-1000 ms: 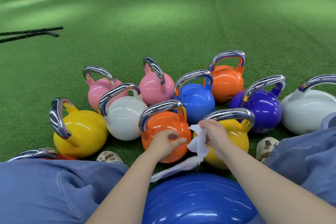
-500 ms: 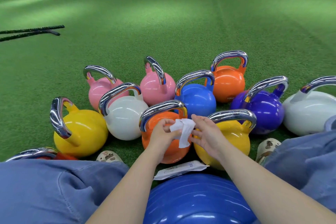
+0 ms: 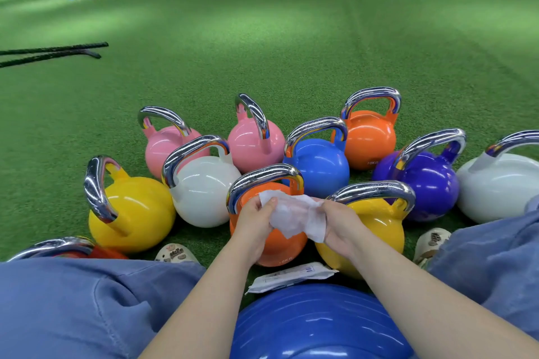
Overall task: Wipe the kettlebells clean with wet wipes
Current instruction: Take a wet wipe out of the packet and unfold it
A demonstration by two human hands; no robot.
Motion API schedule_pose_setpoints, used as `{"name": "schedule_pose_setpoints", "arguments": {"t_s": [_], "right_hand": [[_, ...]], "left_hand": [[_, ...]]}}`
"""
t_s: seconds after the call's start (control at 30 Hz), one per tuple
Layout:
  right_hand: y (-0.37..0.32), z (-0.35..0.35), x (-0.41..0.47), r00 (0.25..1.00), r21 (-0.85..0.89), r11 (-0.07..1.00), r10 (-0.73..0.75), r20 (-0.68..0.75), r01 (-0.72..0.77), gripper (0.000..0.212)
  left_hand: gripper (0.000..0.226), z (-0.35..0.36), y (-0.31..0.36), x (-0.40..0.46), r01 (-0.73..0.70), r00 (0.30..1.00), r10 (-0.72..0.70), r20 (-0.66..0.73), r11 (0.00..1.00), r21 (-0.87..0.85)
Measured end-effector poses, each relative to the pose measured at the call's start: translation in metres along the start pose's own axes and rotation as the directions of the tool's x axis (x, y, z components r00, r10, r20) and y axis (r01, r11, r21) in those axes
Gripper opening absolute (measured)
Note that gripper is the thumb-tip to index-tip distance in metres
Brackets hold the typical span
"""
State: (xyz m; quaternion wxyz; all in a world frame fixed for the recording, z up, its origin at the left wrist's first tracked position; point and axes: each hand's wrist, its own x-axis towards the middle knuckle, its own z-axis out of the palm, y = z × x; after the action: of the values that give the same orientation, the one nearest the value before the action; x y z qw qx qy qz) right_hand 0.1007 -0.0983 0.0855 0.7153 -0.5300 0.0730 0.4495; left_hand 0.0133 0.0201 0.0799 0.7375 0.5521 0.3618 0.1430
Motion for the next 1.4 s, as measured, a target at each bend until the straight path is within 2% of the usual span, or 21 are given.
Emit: {"name": "schedule_pose_setpoints", "arguments": {"t_s": [0.03,0.13,0.3,0.33,0.4,0.5,0.53,0.6,0.7,0.77,0.87,0.93,1.03,1.1,1.17,1.2,1.27,1.33,1.4], "right_hand": [[-0.001,0.000,-0.001,0.998,0.024,1.000,0.017,0.056,-0.018,0.035],[-0.001,0.002,-0.005,0.987,-0.057,0.998,0.000,0.159,0.009,0.027],[0.004,0.004,-0.004,0.976,-0.253,0.961,-0.054,0.210,0.108,0.033],[0.005,0.004,-0.004,0.981,-0.370,0.919,-0.077,0.176,0.138,0.027],[0.004,0.004,-0.003,0.974,-0.652,0.728,-0.213,0.077,0.211,0.007],[-0.001,0.002,-0.003,0.889,-0.906,0.357,-0.455,0.046,0.230,0.028],[-0.003,0.002,-0.004,0.855,-0.932,0.285,-0.516,0.047,0.223,0.033],[-0.006,-0.003,-0.004,0.811,-0.947,0.247,-0.585,0.025,0.207,0.035],[-0.012,-0.007,-0.002,0.772,-0.946,0.259,-0.635,-0.017,0.192,0.036],[-0.018,-0.008,-0.002,0.743,-0.940,0.275,-0.668,-0.034,0.204,0.034],[-0.027,-0.006,-0.003,0.711,-0.891,0.360,-0.701,-0.063,0.276,0.021],[-0.029,-0.001,-0.005,0.725,-0.811,0.485,-0.680,-0.113,0.329,0.017],[-0.032,0.009,-0.010,0.855,-0.481,0.796,-0.493,-0.164,0.367,0.021],[-0.033,0.013,-0.015,0.943,-0.320,0.904,-0.322,-0.081,0.282,0.019],[-0.030,0.014,-0.016,0.975,-0.346,0.913,-0.218,0.026,0.214,0.016],[-0.028,0.014,-0.017,0.979,-0.380,0.902,-0.194,0.061,0.202,0.015],[-0.023,0.014,-0.016,0.981,-0.443,0.876,-0.176,0.080,0.193,0.012],[-0.020,0.015,-0.016,0.984,-0.483,0.858,-0.152,0.089,0.176,0.007],[-0.017,0.015,-0.015,0.984,-0.535,0.826,-0.165,0.075,0.179,0.003]], "left_hand": [[0.023,0.002,0.001,-0.001,0.026,1.000,-0.026,0.002,0.999,-0.029],[0.027,0.006,0.000,-0.001,0.087,0.996,-0.088,-0.022,0.994,-0.063],[0.036,0.008,0.001,-0.003,0.119,0.993,-0.119,0.006,0.993,0.013],[0.036,0.008,0.001,-0.003,0.117,0.993,-0.117,0.000,0.992,0.046],[0.035,0.007,0.001,-0.002,0.083,0.996,-0.080,-0.030,0.985,0.149],[0.029,0.002,0.002,-0.001,0.058,0.998,-0.055,-0.028,0.988,0.143],[0.021,0.001,0.003,-0.001,0.062,0.998,-0.059,-0.028,0.994,0.095],[0.024,0.000,0.007,-0.003,0.072,0.997,-0.072,-0.030,0.997,-0.010],[0.029,-0.003,0.009,0.001,-0.006,0.997,0.001,-0.080,0.998,-0.056],[0.034,-0.009,0.010,0.004,-0.080,0.980,0.071,-0.185,0.996,-0.042],[0.038,-0.020,0.011,0.007,-0.194,0.912,0.185,-0.365,0.981,0.014],[0.036,-0.022,0.012,0.004,-0.234,0.850,0.252,-0.463,0.967,0.096],[0.021,-0.024,0.011,0.002,-0.271,0.771,0.360,-0.526,0.932,0.240],[0.018,-0.026,0.010,0.003,-0.237,0.785,0.414,-0.460,0.888,0.395],[0.028,-0.025,0.008,0.006,-0.231,0.843,0.443,-0.306,0.812,0.537],[0.031,-0.022,0.008,0.005,-0.257,0.875,0.430,-0.223,0.802,0.539],[0.033,-0.011,0.012,-0.004,-0.293,0.941,0.339,-0.024,0.846,0.445],[0.031,0.000,0.014,-0.011,-0.304,0.951,0.253,0.175,0.864,0.401],[0.022,0.005,0.015,-0.014,-0.310,0.937,0.207,0.281,0.863,0.398]]}}
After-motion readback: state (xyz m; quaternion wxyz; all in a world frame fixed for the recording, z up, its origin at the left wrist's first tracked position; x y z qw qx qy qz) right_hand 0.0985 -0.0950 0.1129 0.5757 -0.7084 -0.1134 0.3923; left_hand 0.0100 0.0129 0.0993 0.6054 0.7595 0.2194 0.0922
